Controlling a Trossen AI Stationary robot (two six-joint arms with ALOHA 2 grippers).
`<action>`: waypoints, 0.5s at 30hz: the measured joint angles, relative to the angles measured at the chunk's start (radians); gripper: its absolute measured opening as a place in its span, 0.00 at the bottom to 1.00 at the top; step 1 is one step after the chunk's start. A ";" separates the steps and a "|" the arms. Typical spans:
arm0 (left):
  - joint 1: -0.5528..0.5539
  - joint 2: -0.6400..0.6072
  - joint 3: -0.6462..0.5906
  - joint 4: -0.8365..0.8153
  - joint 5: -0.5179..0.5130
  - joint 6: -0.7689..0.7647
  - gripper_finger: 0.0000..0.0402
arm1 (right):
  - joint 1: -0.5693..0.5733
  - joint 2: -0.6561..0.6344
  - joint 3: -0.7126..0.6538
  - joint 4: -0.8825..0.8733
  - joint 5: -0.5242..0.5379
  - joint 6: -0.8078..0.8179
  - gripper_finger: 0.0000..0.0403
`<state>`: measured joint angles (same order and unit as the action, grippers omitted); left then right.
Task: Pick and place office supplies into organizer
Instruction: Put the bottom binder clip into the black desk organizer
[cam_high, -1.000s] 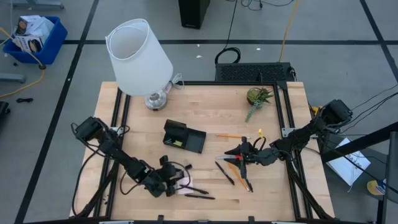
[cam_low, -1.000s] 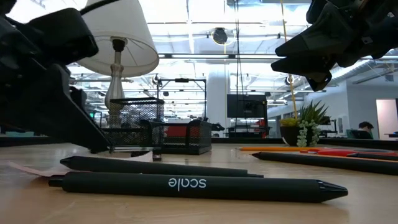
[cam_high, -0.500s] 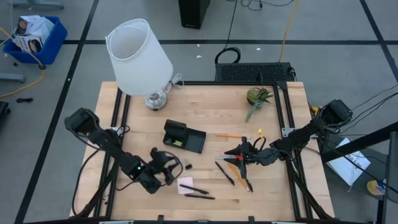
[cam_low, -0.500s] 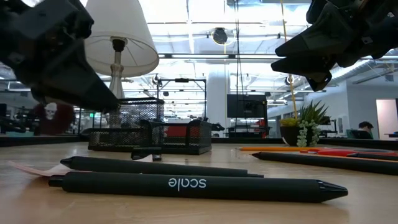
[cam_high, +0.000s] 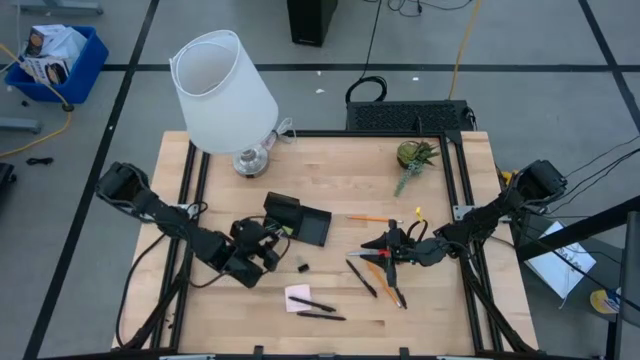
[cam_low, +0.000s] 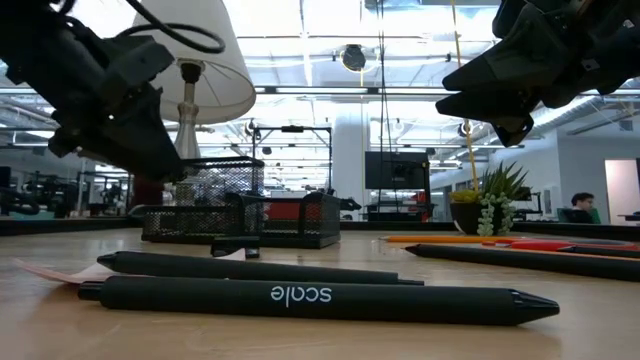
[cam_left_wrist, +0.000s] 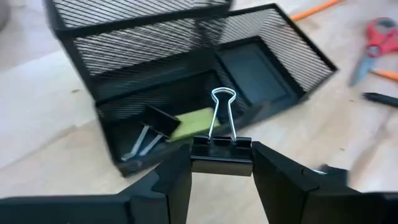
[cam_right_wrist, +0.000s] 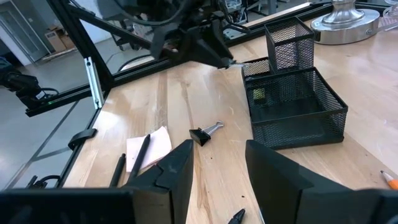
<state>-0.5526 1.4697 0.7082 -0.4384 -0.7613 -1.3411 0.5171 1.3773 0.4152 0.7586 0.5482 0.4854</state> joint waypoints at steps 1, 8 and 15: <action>0.009 -0.007 0.000 -0.010 0.008 0.005 0.40 | 0.000 0.000 0.000 0.000 0.000 0.000 0.35; 0.083 -0.012 0.000 -0.058 0.046 0.020 0.42 | 0.000 0.000 0.000 0.000 0.000 0.000 0.35; 0.116 -0.012 0.000 -0.039 0.059 0.081 0.43 | 0.000 0.000 0.000 0.000 0.000 0.000 0.35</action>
<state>-0.4370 1.4574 0.7085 -0.4776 -0.7024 -1.2604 0.5171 1.3773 0.4152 0.7586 0.5480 0.4854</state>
